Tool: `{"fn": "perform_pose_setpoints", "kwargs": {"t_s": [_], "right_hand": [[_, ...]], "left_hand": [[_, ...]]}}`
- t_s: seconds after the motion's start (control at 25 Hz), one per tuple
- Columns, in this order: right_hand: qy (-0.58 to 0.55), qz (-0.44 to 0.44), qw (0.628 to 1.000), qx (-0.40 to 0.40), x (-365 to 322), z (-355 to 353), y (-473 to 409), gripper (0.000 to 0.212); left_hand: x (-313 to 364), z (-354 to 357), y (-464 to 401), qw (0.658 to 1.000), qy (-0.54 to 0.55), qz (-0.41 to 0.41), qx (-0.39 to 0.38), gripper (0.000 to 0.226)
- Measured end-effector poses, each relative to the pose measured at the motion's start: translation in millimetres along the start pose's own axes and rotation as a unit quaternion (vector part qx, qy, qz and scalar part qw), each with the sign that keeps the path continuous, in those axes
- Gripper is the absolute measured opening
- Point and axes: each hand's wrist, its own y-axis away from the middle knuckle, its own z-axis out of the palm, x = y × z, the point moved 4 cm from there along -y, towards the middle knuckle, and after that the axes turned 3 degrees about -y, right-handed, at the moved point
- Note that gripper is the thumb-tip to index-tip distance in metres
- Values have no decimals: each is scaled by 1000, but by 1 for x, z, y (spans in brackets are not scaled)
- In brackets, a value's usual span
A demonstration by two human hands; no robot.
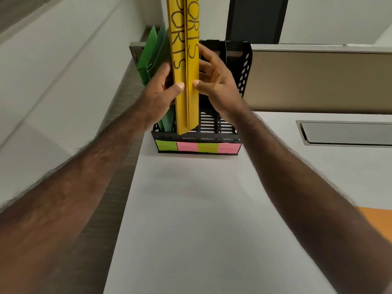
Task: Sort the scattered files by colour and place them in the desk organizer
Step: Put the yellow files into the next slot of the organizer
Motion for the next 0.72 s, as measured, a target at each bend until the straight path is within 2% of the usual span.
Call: {"fn": "perform_pose_setpoints", "kwargs": {"t_s": [0.24, 0.48, 0.56, 0.72], "right_hand": [[59, -25, 998, 17, 25, 5, -4, 77], [86, -35, 996, 15, 34, 2, -3, 81], [89, -38, 995, 15, 37, 2, -3, 84], [96, -27, 995, 11, 46, 2, -1, 82]], "left_hand": [[-39, 6, 3, 1000, 10, -10, 17, 79], [-58, 17, -5, 999, -9, -9, 34, 92], [-59, 19, -5, 999, -22, -12, 46, 91], [-68, 28, -2, 998, -25, -36, 54, 68]]}}
